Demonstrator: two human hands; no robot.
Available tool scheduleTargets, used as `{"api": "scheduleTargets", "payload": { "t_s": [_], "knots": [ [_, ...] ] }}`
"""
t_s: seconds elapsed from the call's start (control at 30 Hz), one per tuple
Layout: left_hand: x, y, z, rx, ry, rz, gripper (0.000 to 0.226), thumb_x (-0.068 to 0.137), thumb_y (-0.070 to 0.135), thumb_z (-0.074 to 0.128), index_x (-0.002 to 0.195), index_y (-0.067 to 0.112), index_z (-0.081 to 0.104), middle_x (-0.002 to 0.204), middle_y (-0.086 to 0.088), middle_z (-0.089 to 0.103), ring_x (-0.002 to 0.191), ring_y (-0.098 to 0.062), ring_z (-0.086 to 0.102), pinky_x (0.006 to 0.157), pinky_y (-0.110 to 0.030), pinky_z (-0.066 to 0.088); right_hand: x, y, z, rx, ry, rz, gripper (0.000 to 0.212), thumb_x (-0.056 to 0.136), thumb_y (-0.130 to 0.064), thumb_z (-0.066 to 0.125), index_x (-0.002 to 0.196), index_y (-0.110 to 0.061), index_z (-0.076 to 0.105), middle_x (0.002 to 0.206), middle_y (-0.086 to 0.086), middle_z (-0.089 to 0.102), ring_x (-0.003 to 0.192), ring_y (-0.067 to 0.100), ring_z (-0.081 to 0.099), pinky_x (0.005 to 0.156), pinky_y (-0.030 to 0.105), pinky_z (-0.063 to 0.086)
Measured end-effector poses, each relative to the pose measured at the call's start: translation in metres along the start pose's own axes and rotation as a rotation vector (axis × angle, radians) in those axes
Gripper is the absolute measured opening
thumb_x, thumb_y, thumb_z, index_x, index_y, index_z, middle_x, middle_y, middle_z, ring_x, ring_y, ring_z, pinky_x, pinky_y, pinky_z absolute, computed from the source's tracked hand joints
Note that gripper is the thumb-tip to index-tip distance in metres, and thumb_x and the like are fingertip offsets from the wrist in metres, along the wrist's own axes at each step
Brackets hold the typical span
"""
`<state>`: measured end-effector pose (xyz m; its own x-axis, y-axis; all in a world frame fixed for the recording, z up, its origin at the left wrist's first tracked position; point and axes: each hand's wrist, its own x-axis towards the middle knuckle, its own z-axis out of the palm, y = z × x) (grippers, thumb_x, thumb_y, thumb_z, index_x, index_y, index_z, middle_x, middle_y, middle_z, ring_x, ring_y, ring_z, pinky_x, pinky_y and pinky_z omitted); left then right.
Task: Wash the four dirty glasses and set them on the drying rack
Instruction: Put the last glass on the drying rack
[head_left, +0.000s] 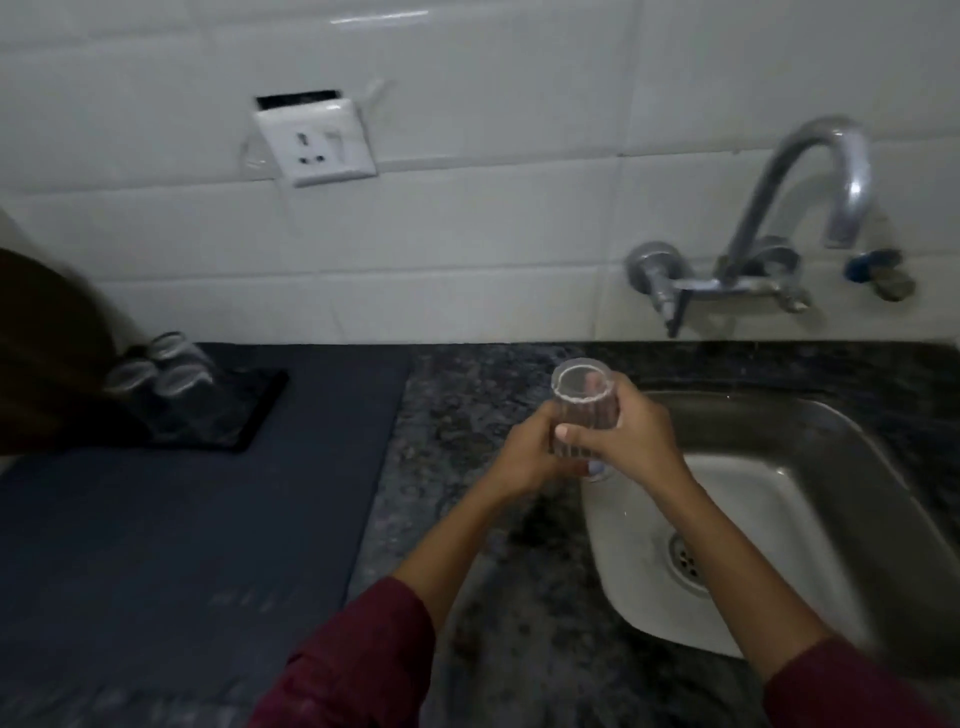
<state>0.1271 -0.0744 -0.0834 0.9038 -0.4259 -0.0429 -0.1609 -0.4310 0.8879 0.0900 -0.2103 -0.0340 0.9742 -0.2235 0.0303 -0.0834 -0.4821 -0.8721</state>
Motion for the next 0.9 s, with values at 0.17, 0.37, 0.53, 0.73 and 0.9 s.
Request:
{"api": "scheduleTargets", "payload": {
  "t_s": [0.17,0.37,0.53,0.73,0.9],
  "knots": [
    [-0.044,-0.042,-0.121,0.124,0.185,-0.072,0.062,0.08,0.032,0.074,0.133,0.015,0.048,0.133,-0.001,0.056,0.118,-0.012,0.053,0.092,-0.018,0.041,0.032,-0.07,0.097,-0.088,-0.09,-0.149,0.059,0.055,-0.023,0.089,0.107,-0.011,0.062,0.104,0.009,0.064,0.094,0.022,0.06,0.078,0.025,0.042],
    [-0.116,-0.157,-0.231,0.509,0.371,-0.586,0.067,0.089,0.042,0.056,0.14,0.004,0.036,0.145,-0.02,0.039,0.137,-0.038,0.033,0.11,-0.049,0.031,0.079,-0.15,0.256,0.066,-0.324,-0.172,0.066,0.051,-0.03,0.09,0.11,-0.017,0.063,0.111,0.007,0.067,0.101,0.024,0.063,0.09,0.042,0.052],
    [-0.15,-0.194,-0.262,0.582,0.365,-0.789,0.083,0.095,0.048,0.044,0.15,0.001,0.004,0.159,-0.021,0.0,0.147,-0.036,-0.004,0.116,-0.056,0.006,0.113,-0.204,0.347,0.237,-0.434,-0.122,0.069,0.061,-0.011,0.085,0.124,-0.014,0.055,0.119,0.004,0.062,0.106,0.018,0.056,0.092,0.032,0.049],
    [-0.156,-0.213,-0.269,0.598,0.249,-0.842,0.084,0.096,0.053,0.034,0.15,0.0,-0.004,0.158,-0.021,-0.013,0.146,-0.035,-0.014,0.117,-0.055,-0.001,0.131,-0.217,0.401,0.198,-0.513,-0.066,0.069,0.066,0.0,0.079,0.127,-0.013,0.051,0.124,0.006,0.061,0.105,0.018,0.053,0.066,0.019,0.046],
    [-0.154,-0.212,-0.27,0.596,0.235,-0.848,0.084,0.096,0.05,0.037,0.15,-0.001,-0.003,0.158,-0.022,-0.013,0.146,-0.036,-0.015,0.116,-0.056,-0.001,0.136,-0.21,0.419,0.151,-0.549,-0.05,0.063,0.067,0.005,0.077,0.123,-0.013,0.053,0.122,0.007,0.062,0.106,0.02,0.055,0.075,0.024,0.044]
  ]
}}
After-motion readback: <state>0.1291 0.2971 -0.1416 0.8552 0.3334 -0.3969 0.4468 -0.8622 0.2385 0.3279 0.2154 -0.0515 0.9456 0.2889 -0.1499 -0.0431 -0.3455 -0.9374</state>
